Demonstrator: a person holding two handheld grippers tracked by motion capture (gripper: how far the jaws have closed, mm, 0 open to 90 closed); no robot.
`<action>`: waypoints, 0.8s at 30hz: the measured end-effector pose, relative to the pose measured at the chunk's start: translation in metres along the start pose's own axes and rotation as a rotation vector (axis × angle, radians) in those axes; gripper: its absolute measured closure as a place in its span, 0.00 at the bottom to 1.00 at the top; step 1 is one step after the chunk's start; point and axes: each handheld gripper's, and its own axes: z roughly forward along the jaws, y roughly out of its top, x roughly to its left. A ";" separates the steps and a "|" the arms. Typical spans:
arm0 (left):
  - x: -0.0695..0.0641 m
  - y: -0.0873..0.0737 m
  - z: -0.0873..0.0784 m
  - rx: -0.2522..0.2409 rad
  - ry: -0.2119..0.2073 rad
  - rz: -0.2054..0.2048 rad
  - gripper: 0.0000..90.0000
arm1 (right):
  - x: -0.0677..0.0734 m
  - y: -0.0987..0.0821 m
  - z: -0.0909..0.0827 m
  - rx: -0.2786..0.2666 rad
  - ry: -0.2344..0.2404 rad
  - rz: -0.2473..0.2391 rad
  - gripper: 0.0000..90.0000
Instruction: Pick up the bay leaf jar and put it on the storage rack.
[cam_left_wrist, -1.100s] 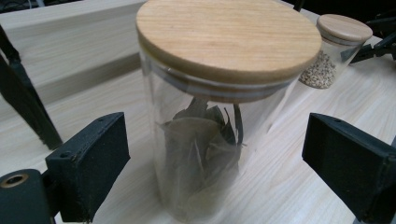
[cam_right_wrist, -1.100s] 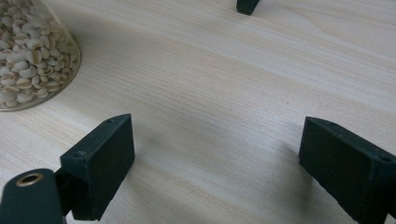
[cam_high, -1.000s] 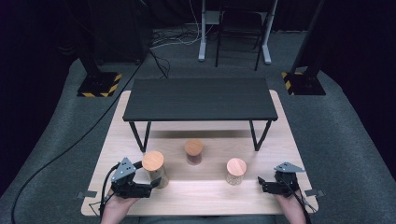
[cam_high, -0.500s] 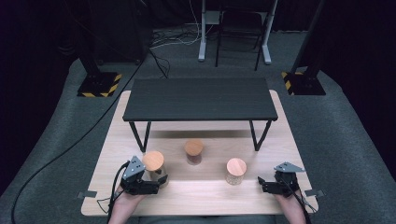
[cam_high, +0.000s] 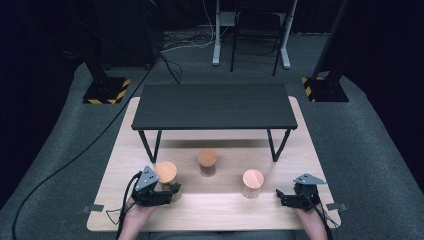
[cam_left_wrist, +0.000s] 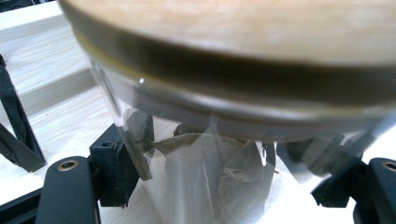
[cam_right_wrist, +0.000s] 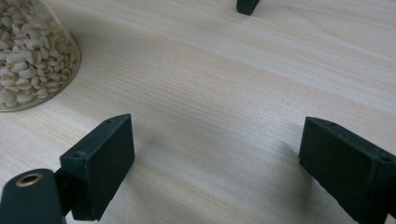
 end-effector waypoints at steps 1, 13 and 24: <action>0.000 0.000 0.000 -0.001 0.000 0.001 0.27 | 0.000 0.000 0.000 0.000 0.000 0.000 0.11; -0.004 0.003 0.002 0.003 -0.019 0.004 0.28 | 0.000 0.000 0.000 0.000 0.001 0.000 0.11; -0.005 0.010 -0.004 -0.024 -0.017 -0.001 0.28 | 0.000 0.000 0.000 0.001 0.001 -0.001 0.11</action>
